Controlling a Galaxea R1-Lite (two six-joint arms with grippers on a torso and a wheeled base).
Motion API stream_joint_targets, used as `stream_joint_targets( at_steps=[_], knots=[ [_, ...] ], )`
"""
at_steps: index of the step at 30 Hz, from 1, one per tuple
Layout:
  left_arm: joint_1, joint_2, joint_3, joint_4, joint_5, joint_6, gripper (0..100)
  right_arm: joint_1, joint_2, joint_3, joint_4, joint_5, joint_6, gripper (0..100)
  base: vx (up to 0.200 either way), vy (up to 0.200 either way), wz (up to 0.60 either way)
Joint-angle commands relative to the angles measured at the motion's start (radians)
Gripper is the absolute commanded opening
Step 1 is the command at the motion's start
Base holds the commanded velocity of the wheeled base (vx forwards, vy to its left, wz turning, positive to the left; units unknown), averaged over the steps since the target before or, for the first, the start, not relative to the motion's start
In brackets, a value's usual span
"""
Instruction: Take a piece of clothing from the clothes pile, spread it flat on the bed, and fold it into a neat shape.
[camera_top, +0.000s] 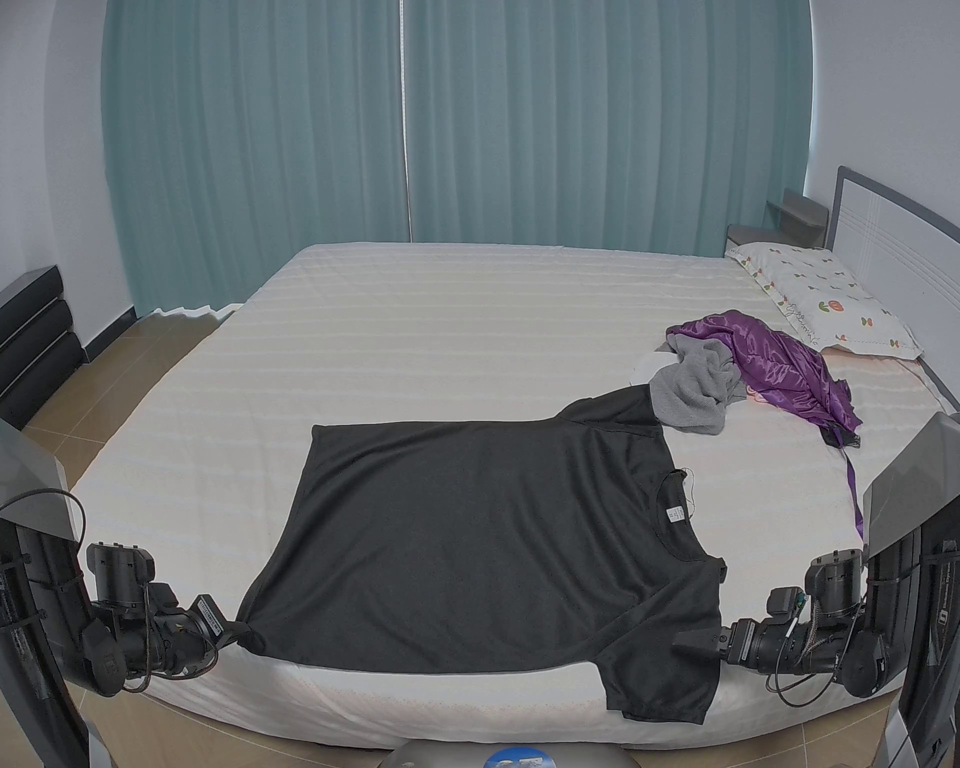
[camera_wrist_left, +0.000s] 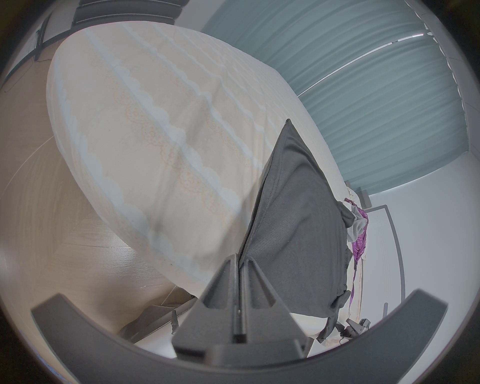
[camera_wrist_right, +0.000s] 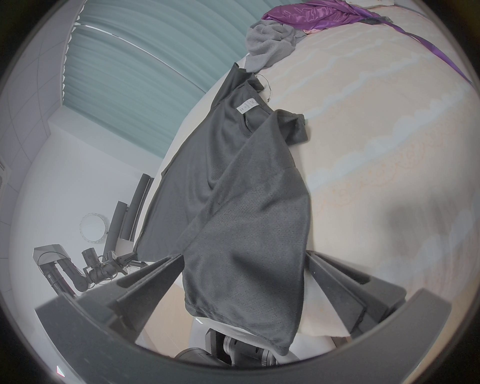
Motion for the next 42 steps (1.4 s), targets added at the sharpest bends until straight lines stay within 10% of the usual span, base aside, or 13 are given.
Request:
stream_joint_targets(
  at_steps=[1, 12, 13, 29, 42],
  knots=[
    [0.0, 0.0, 0.0, -0.001, 0.0, 0.0, 0, 0.001, 0.012, 0.018, 0.008, 0.001, -0.009, 100, 0.0, 0.0, 0.0],
    [0.0, 0.0, 0.0, -0.001, 0.0, 0.0, 0, 0.001, 0.041, 0.018, -0.026, -0.023, -0.012, 100, 0.0, 0.0, 0.0],
    [0.0, 0.0, 0.0, -0.001, 0.0, 0.0, 0, -0.002, 0.041, 0.018, -0.026, -0.037, -0.01, 0, 0.0, 0.0, 0.0],
    [0.0, -0.005, -0.001, -0.001, 0.002, 0.003, 0, -0.047, -0.089, 0.018, 0.12, -0.048, -0.044, 0, 0.0, 0.0, 0.0],
    [0.002, -0.103, 0.054, 0.002, 0.009, 0.049, 0, -0.07, -0.424, 0.018, 0.568, -0.005, -0.136, 0, 0.0, 0.0, 0.0]
  ],
)
